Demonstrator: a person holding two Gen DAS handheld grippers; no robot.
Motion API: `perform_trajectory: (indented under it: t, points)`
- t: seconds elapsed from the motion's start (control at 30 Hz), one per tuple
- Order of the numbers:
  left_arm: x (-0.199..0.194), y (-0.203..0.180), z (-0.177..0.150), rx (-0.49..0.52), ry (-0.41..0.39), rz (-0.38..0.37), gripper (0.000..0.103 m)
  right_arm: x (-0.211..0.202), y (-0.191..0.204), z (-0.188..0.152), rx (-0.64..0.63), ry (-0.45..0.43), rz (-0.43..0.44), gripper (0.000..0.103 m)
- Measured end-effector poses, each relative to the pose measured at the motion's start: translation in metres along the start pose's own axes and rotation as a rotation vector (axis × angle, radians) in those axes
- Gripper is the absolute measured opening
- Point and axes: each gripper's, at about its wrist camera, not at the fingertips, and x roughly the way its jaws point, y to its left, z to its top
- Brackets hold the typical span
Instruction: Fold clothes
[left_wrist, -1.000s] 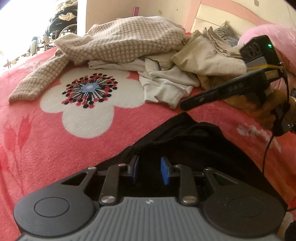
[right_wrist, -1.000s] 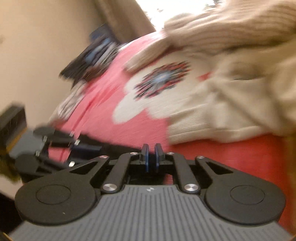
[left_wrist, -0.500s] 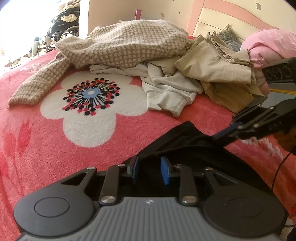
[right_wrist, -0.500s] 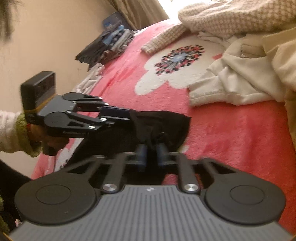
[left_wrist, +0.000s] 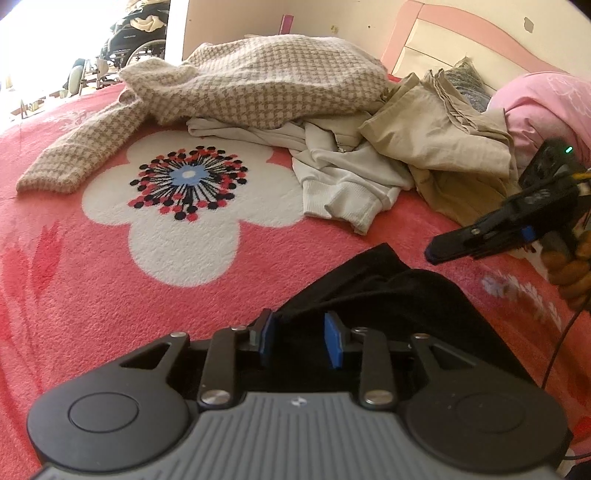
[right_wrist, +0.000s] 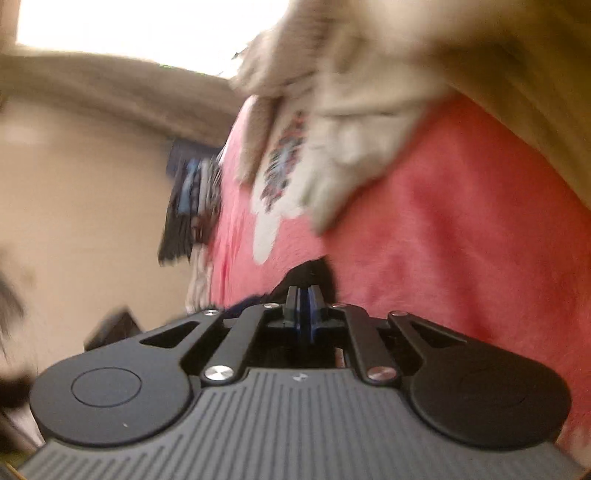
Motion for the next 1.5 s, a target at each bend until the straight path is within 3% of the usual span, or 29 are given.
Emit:
perform_trajectory:
  t: [0.07,0.1,0.17,0.2,0.23,0.3,0.4,0.47,0.53,0.63,0.73,0.83,0.9,0.93,1.0,1.07,1.13,1.27,1.4,1.5]
  points:
    - [0.000,0.001,0.000,0.001,0.002,-0.002,0.032,0.005,0.023,-0.003,-0.126,0.033,-0.033,0.019]
    - [0.000,0.001,0.000,0.002,0.002,-0.002,0.032,0.010,0.031,-0.006,-0.187,0.054,-0.053,0.032]
    - [0.000,0.001,0.000,0.005,0.001,0.000,0.033,0.019,0.047,-0.012,-0.307,0.094,-0.097,0.038]
    - [0.000,0.001,-0.001,0.004,0.001,0.000,0.033,0.026,0.050,-0.016,-0.351,0.109,-0.141,0.036]
    - [-0.001,0.002,-0.001,0.003,0.000,-0.001,0.033,0.032,0.052,-0.019,-0.391,0.122,-0.179,0.021]
    - [-0.001,0.003,-0.001,0.002,-0.001,-0.002,0.034,0.029,0.047,-0.017,-0.323,0.115,-0.088,0.006]
    - [-0.002,0.005,-0.002,-0.004,-0.001,-0.005,0.034,0.017,0.028,-0.009,-0.157,0.073,0.075,0.003]
    - [-0.001,0.005,-0.002,-0.001,0.002,-0.005,0.034,0.015,0.009,-0.006,-0.061,0.044,0.069,0.002]
    - [0.000,0.004,-0.001,0.002,0.004,-0.002,0.034,0.016,-0.012,-0.004,0.008,0.011,-0.019,0.002]
    - [0.001,0.003,-0.001,0.009,0.007,0.001,0.035,0.009,-0.031,-0.004,0.092,-0.029,-0.057,0.000]
    - [0.002,0.004,0.000,0.009,0.009,-0.002,0.035,-0.001,0.000,-0.004,-0.086,-0.054,-0.104,0.003]
    - [0.003,0.004,0.000,0.013,0.012,-0.005,0.035,-0.002,0.037,-0.007,-0.304,0.003,-0.036,0.004]
    - [0.003,0.004,0.001,0.020,0.015,-0.006,0.035,0.012,0.053,-0.012,-0.414,0.091,-0.020,0.004]
    - [0.003,0.004,0.001,0.023,0.018,-0.007,0.035,0.019,0.052,-0.015,-0.426,0.119,-0.039,0.004]
    - [0.003,0.004,0.001,0.033,0.018,-0.004,0.036,0.027,0.035,-0.017,-0.382,0.121,-0.169,0.000]
    - [0.002,0.003,0.001,0.041,0.016,-0.001,0.037,0.013,0.011,-0.014,-0.214,0.043,-0.231,0.000]
    - [0.000,0.004,0.001,0.041,0.012,0.001,0.039,-0.012,0.007,-0.014,-0.154,-0.041,-0.280,0.005]
    - [-0.015,0.006,0.008,0.049,-0.027,0.048,0.040,-0.047,0.039,-0.023,-0.331,-0.076,-0.377,0.005]
    - [-0.047,0.001,0.020,0.095,-0.083,0.115,0.051,-0.040,0.081,-0.047,-0.545,-0.011,-0.334,0.005]
    - [-0.073,-0.012,0.026,0.165,-0.020,0.101,0.051,-0.013,0.098,-0.067,-0.627,0.093,-0.279,0.005]
